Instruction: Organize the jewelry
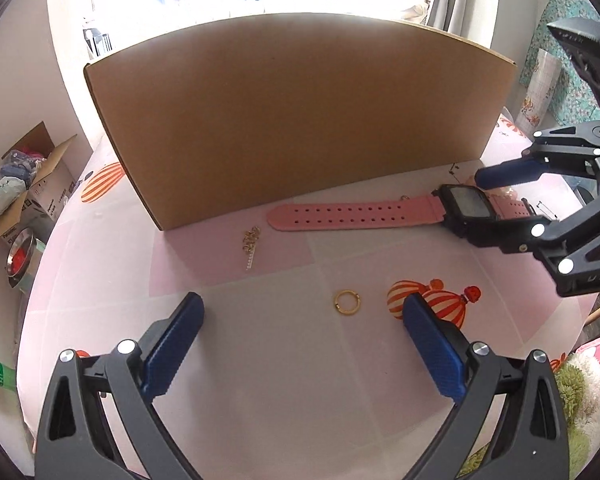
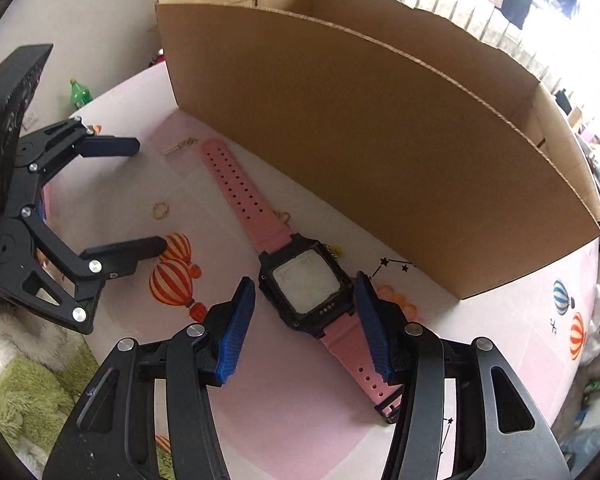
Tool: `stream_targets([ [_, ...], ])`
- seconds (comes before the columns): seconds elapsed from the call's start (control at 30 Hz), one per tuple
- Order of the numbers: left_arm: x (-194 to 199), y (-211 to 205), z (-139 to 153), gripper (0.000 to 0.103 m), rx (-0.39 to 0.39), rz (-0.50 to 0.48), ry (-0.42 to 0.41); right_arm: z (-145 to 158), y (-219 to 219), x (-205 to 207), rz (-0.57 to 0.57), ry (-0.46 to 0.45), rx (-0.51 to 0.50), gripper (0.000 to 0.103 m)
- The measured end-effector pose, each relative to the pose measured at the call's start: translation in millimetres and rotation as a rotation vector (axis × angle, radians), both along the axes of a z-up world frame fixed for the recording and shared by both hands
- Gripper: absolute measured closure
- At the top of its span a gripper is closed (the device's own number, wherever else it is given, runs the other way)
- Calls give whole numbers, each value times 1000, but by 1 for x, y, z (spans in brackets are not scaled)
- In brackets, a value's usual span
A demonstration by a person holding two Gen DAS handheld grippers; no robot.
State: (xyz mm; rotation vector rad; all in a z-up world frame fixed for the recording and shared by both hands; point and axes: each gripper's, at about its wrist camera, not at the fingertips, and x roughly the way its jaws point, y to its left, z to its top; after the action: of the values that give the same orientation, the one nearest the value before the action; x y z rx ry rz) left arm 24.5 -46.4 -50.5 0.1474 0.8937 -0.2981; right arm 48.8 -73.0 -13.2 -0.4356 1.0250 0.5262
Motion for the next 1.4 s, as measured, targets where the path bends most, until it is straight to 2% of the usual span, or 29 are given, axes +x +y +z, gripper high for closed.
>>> stream_targets([
  [0.17, -11, 7, -7, 5, -7, 5, -15, -2, 4, -1, 21, -19, -43, 59],
  [0.37, -15, 10, -4, 5, -12, 10, -24, 8, 6, -7, 24, -41, -55, 60],
  [0.7, -17, 16, -1, 5, -18, 22, -29, 21, 17, -70, 46, -121, -107, 60],
  [0.83, -17, 23, 2, 5, -34, 48, -31, 13, 17, -85, 29, -89, -100, 60],
  [1.03, -25, 30, 15, 6, -73, 39, -78, 16, 8, -84, -28, -36, -29, 60],
  [1.17, -36, 17, 23, 6, -27, -28, -132, 12, -5, -81, -47, 16, 34, 60],
  [1.4, -46, -9, 24, 10, 51, -131, -162, 16, -36, -73, -62, 117, 212, 60],
])
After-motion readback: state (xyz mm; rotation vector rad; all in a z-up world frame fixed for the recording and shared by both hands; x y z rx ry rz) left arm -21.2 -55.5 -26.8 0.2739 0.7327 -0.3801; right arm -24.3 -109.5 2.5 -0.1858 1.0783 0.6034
